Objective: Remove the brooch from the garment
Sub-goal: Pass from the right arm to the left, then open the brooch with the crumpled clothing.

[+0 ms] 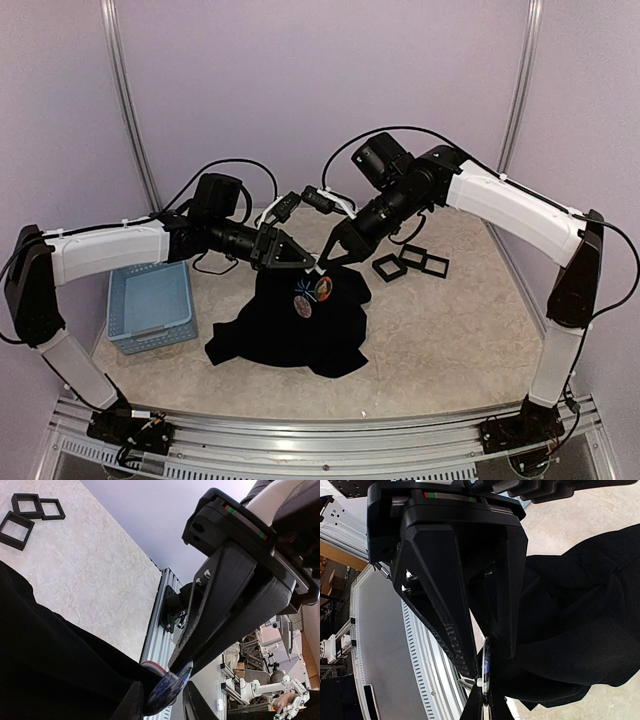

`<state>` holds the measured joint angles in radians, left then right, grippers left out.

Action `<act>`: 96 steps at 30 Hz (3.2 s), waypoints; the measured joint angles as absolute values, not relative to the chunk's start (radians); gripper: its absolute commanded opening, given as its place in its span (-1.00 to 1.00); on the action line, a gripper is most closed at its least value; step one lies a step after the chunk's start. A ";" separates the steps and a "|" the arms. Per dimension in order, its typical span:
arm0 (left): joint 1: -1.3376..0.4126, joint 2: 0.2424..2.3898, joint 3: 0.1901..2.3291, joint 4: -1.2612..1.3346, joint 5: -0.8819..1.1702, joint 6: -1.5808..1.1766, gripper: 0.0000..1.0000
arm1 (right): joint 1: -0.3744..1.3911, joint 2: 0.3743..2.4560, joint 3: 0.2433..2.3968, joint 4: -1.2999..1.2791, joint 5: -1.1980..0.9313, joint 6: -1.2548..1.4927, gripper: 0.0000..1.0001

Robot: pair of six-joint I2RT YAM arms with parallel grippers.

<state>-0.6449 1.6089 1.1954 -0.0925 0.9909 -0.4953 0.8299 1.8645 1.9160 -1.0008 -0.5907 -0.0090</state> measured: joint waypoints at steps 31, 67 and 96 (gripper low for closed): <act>-0.616 1.539 1.142 -0.140 0.967 -0.511 -1.00 | 0.762 1.673 1.571 -0.555 -0.580 0.247 0.27; -0.532 1.485 1.097 0.242 0.991 -0.804 -1.00 | 0.756 1.742 1.411 0.216 -0.891 0.731 -0.27; -0.532 1.486 1.098 0.256 0.997 -0.779 -1.00 | 0.756 1.786 1.468 0.163 -0.920 0.754 -1.00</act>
